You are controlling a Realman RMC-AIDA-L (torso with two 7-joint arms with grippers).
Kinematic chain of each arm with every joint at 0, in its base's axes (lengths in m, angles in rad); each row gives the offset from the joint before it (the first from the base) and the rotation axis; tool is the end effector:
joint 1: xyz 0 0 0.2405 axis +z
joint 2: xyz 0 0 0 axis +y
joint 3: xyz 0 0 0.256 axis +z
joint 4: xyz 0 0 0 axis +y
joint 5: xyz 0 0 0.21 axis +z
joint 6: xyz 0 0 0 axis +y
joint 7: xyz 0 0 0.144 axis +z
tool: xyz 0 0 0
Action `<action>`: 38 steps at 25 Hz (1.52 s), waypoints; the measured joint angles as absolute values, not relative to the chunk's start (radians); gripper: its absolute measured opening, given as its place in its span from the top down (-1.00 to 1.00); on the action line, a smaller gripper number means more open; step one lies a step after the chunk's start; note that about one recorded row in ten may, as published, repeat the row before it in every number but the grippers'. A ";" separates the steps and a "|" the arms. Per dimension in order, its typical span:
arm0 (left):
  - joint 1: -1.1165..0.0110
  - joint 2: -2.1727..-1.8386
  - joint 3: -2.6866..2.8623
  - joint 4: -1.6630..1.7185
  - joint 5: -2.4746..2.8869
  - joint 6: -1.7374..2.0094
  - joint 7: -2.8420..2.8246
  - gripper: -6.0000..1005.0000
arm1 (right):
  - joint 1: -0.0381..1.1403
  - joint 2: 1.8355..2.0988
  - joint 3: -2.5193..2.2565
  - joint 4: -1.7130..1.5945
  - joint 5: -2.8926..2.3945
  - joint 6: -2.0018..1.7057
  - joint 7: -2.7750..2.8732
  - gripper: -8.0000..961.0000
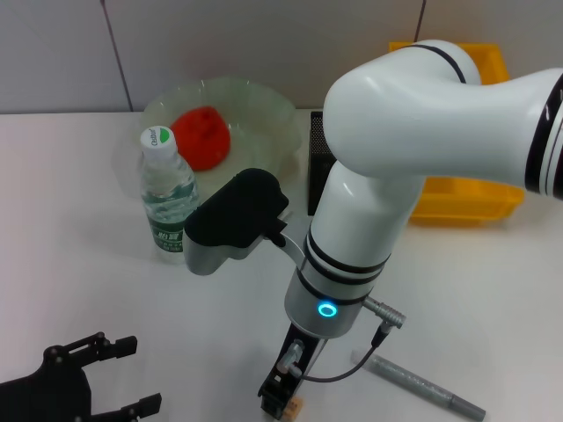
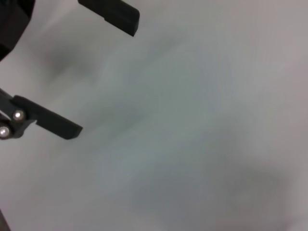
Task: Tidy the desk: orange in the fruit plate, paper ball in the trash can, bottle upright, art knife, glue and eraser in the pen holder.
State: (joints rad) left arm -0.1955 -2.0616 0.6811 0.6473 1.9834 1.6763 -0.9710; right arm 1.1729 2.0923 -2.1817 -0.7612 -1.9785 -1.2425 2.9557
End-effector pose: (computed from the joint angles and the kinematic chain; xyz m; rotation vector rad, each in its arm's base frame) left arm -0.3449 0.2182 0.0065 -2.6765 -0.4650 -0.6225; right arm 0.0880 0.3154 -0.1555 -2.8262 0.9176 -0.8798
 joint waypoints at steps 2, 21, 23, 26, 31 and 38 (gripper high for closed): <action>-0.194 -2.062 0.681 0.647 1.983 1.676 -0.971 -0.59 | 1.173 2.092 -2.176 -0.768 -1.978 -1.250 2.956 0.43; -0.195 -2.062 0.669 0.635 1.981 1.684 -0.961 -0.59 | 0.923 2.081 -1.544 -1.355 -2.548 -1.633 2.942 0.45; -0.198 -2.063 0.669 0.632 1.981 1.685 -0.961 -0.59 | 0.921 2.080 -1.520 -1.379 -2.601 -1.632 2.938 0.45; -0.204 -2.065 0.669 0.625 1.979 1.686 -0.963 -0.59 | 0.920 2.080 -1.488 -1.399 -2.675 -1.608 2.921 0.45; -0.215 -2.066 0.669 0.613 1.973 1.687 -0.968 -0.59 | 0.912 2.080 -1.443 -1.406 -2.706 -1.513 2.881 0.45; -0.219 -2.065 0.669 0.611 1.966 1.688 -0.973 -0.59 | 0.853 2.079 -1.435 -1.365 -2.740 -1.284 2.845 0.39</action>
State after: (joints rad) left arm -0.2190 -2.0653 0.6688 0.6105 1.9663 1.6883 -0.9730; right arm 0.8530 2.0793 -1.4354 -1.3650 -2.7395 -1.2843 2.8449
